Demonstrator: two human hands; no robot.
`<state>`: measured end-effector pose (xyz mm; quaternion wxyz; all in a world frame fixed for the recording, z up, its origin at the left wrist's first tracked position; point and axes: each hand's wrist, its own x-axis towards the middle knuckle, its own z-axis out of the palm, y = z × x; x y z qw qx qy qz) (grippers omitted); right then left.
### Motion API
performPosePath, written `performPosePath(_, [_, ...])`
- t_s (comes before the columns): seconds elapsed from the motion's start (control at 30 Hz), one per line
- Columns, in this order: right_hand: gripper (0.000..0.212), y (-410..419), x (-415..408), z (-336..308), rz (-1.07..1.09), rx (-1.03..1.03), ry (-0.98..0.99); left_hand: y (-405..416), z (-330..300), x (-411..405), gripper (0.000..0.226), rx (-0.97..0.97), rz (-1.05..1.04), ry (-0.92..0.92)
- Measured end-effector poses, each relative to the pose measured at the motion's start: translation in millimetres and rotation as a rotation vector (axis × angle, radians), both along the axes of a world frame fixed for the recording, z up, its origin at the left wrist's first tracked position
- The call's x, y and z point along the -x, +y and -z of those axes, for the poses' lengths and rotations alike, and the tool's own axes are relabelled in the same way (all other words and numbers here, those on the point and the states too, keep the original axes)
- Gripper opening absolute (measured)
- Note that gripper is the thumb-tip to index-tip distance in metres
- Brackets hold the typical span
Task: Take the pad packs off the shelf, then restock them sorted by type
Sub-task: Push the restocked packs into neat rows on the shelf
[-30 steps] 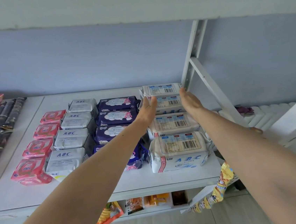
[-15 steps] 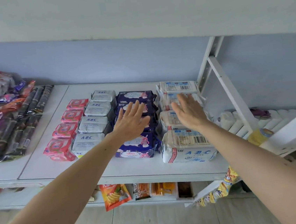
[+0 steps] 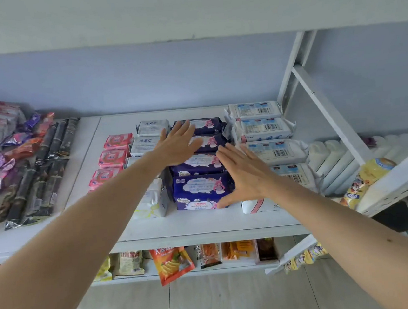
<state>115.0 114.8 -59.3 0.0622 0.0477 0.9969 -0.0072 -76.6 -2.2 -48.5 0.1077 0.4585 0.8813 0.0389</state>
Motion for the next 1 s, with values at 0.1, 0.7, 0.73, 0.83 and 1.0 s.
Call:
performPosePath(0.1, [0.138, -14, 16, 7, -0.049, -0.079, -0.006, 25, -2, 28, 0.067, 0.030, 0.021, -0.021])
performPosePath(0.7, [0.129, -28, 22, 16, 0.011, -0.053, 0.025, 77, 30, 56, 0.063, 0.093, 0.083, 0.052])
performPosePath(0.73, [0.128, -29, 22, 15, 0.008, -0.056, 0.025, 76, 31, 54, 0.063, 0.093, 0.092, 0.058])
performPosePath(0.83, [0.127, -31, 18, 13, -0.006, -0.068, 0.027, 73, 32, 50, 0.062, 0.100, 0.105, 0.059])
performPosePath(1.0, [0.126, -34, 8, 11, -0.023, -0.087, 0.017, 66, 30, 38, 0.062, 0.107, 0.083, 0.042])
